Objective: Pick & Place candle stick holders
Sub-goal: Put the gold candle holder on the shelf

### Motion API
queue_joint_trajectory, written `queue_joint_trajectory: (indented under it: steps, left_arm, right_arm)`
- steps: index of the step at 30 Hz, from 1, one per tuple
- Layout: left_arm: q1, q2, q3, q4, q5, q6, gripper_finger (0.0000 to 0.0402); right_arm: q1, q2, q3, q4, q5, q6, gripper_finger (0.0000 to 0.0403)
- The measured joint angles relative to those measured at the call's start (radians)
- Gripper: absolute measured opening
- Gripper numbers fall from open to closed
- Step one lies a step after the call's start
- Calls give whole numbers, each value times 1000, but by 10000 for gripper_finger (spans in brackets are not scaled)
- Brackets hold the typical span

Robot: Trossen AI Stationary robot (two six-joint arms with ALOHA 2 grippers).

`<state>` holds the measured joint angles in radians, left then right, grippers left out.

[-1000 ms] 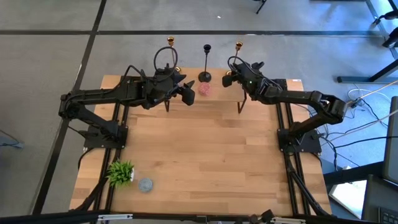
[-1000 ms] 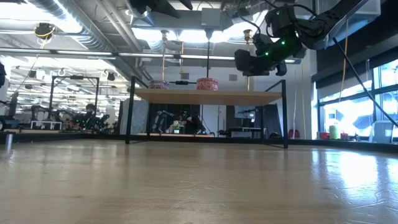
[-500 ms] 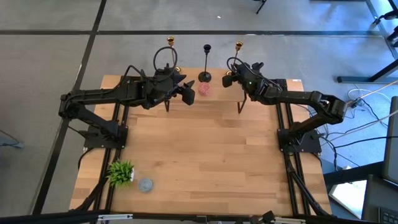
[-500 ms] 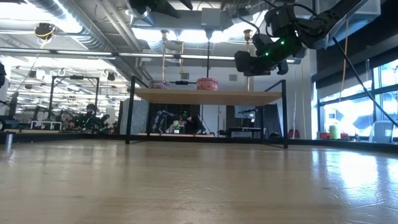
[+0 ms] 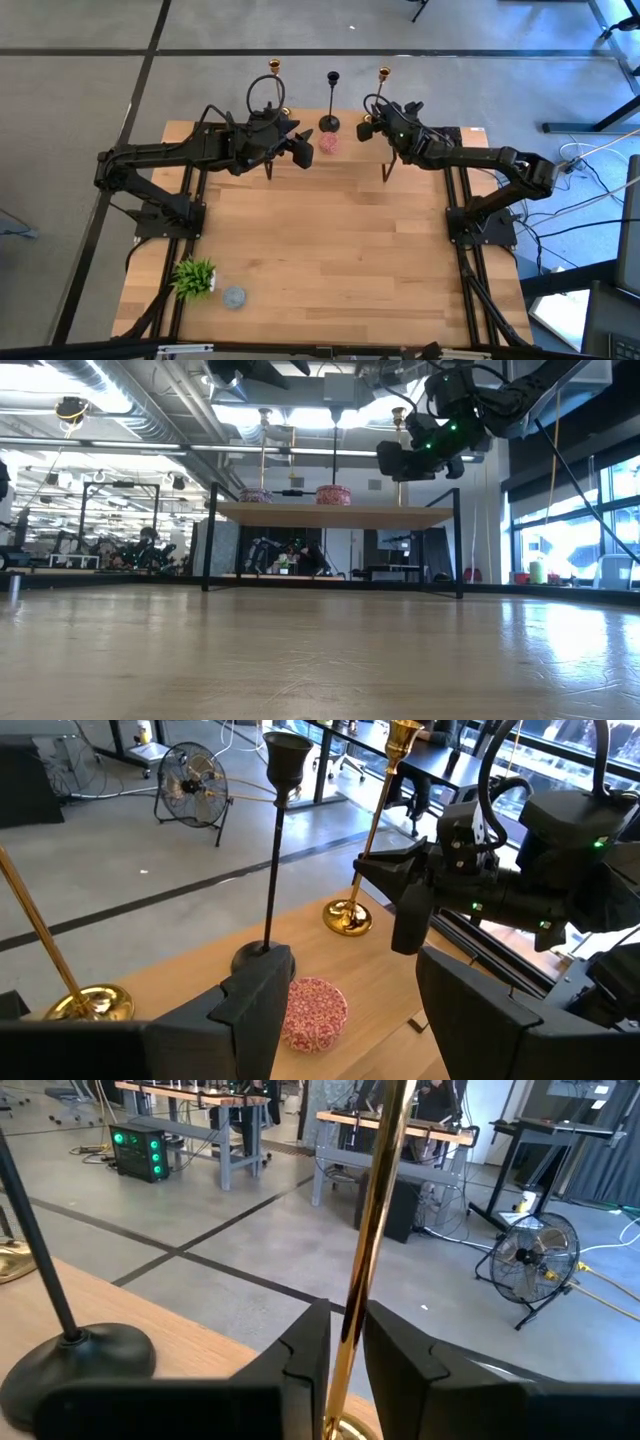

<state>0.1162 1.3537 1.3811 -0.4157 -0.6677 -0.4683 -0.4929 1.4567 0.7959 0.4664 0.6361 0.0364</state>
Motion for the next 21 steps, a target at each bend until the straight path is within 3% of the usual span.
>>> queue_joint_trajectory:
  steps: [21]
  left_arm:
    - [0, 0, 0, -3, 26, 1, 214]
  right_arm:
    - [5, 0, 0, -18, 49, 1, 66]
